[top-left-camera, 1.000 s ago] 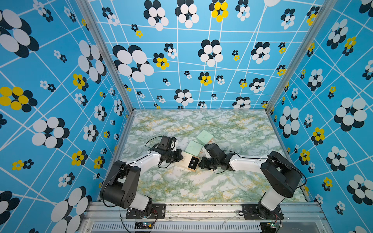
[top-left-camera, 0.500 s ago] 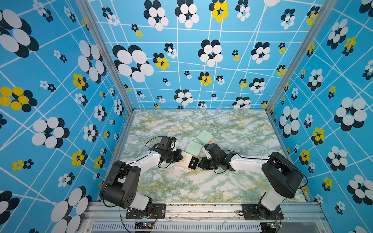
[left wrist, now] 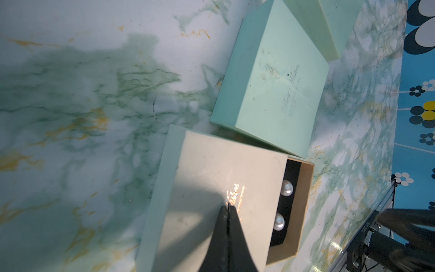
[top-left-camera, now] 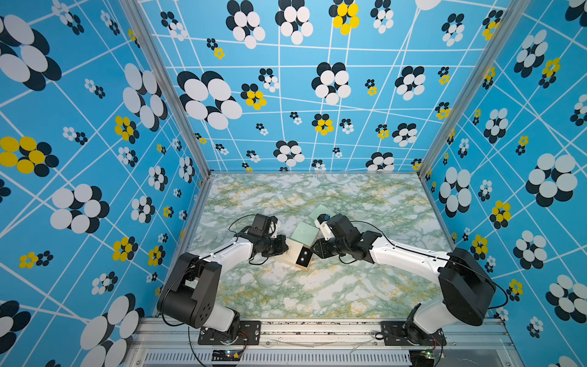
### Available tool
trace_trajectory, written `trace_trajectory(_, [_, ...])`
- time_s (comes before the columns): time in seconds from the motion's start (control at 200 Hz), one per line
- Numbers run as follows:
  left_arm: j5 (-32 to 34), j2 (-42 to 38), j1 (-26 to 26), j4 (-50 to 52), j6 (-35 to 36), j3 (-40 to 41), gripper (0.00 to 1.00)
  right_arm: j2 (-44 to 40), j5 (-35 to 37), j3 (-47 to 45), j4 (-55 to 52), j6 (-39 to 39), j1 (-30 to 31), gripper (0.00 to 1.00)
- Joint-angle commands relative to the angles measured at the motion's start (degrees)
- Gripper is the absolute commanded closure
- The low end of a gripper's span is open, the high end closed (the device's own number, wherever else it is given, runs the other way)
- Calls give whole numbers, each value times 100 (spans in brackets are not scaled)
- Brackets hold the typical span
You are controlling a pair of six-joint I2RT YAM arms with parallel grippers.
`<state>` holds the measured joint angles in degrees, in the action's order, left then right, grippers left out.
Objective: Take out the earrings from the drawer-style jewelry box
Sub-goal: Open the drawer in the jewelry box.
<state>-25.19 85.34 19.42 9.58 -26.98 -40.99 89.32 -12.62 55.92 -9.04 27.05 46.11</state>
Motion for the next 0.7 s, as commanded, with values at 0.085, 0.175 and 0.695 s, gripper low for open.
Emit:
trace_trajectory(0.085, [366,268,-4,683,4,267,100,204,5,246,-284,-349,14,75])
trace_trajectory(0.175, [366,247,-7,728,30,242,100,284,-8,258,-291,-313,55,75])
trace_trajectory(0.695, [392,283,18,790,35,185,100,858,726,710,-848,-413,621,74])
